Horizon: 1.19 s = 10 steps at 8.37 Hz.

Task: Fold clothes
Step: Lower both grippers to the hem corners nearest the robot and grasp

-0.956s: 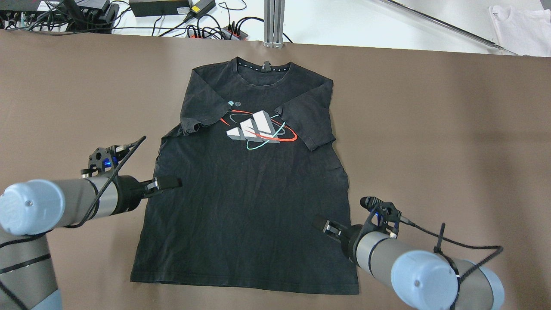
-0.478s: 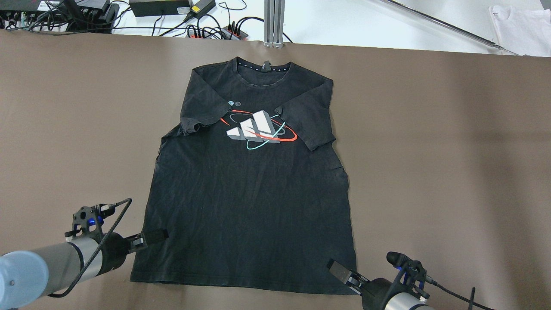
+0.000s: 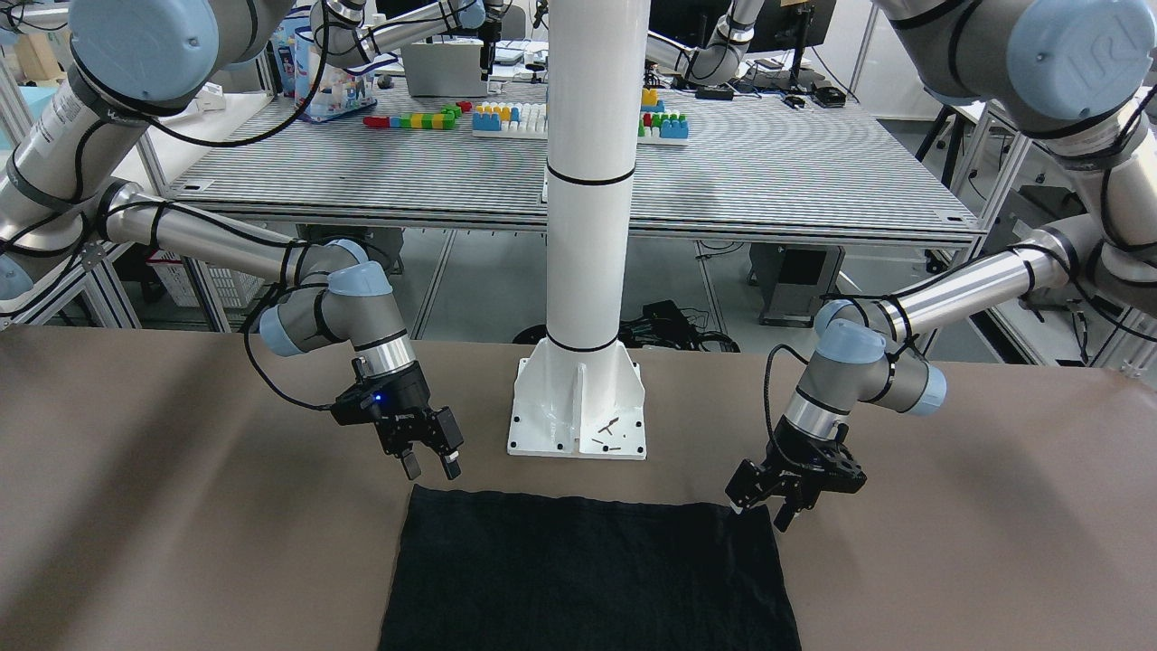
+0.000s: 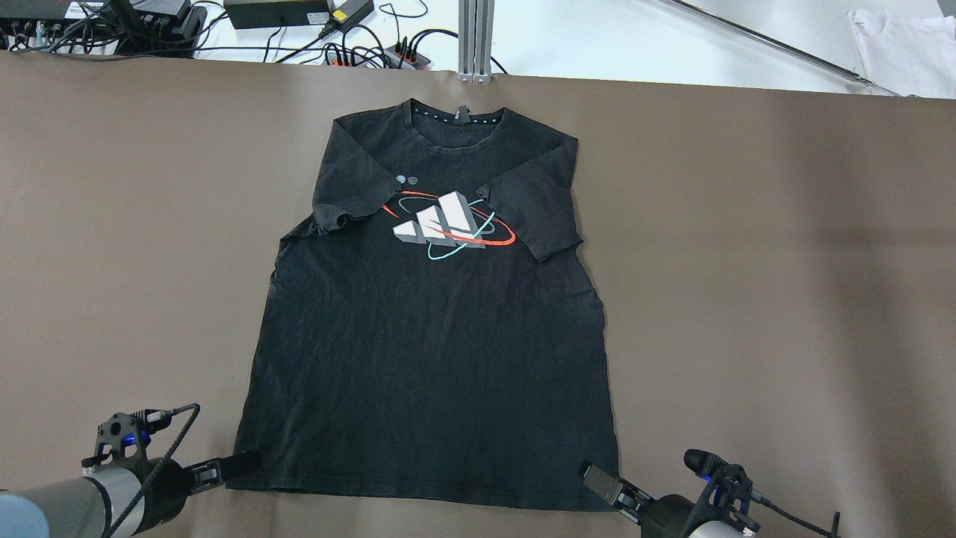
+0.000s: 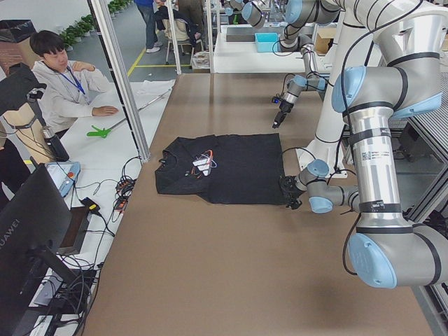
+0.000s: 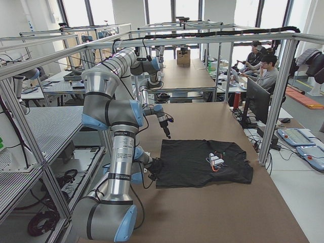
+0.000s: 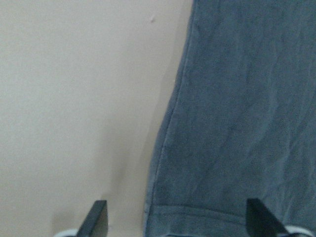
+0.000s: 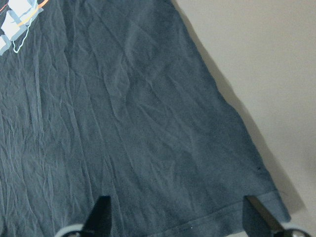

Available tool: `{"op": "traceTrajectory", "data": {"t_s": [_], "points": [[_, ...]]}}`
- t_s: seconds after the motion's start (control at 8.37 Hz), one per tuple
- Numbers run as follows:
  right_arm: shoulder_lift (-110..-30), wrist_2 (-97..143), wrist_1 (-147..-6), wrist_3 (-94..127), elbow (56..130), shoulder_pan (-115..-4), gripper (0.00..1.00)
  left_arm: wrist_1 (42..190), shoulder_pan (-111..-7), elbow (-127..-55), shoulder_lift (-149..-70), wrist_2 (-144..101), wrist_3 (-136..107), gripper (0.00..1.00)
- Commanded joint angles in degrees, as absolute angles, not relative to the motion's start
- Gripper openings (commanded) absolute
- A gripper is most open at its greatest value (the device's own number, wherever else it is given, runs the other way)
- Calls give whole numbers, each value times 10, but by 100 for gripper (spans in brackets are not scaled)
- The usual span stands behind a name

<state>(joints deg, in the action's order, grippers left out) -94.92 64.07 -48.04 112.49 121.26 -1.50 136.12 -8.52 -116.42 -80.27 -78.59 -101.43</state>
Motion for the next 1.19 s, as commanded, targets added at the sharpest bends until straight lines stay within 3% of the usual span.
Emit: {"op": "traceTrajectory", "data": {"t_s": [0.0, 0.24, 0.84, 0.96, 1.08], "points": [[-950, 640, -480, 1123, 1206, -15, 94, 1363, -55, -1158, -798, -766, -1018, 94], [-947, 638, -479, 1123, 1204, -14, 94, 1363, -54, -1156, -799, -763, -1013, 42], [-948, 639, -479, 1123, 1201, -14, 95, 1362, -55, -1155, -797, -764, -1009, 39], [-947, 639, -479, 1123, 1200, -14, 94, 1361, -55, -1155, -797, -763, -1008, 29], [-948, 639, -480, 1122, 1199, -14, 95, 1361, -54, -1156, -797, -763, -1007, 2]]}}
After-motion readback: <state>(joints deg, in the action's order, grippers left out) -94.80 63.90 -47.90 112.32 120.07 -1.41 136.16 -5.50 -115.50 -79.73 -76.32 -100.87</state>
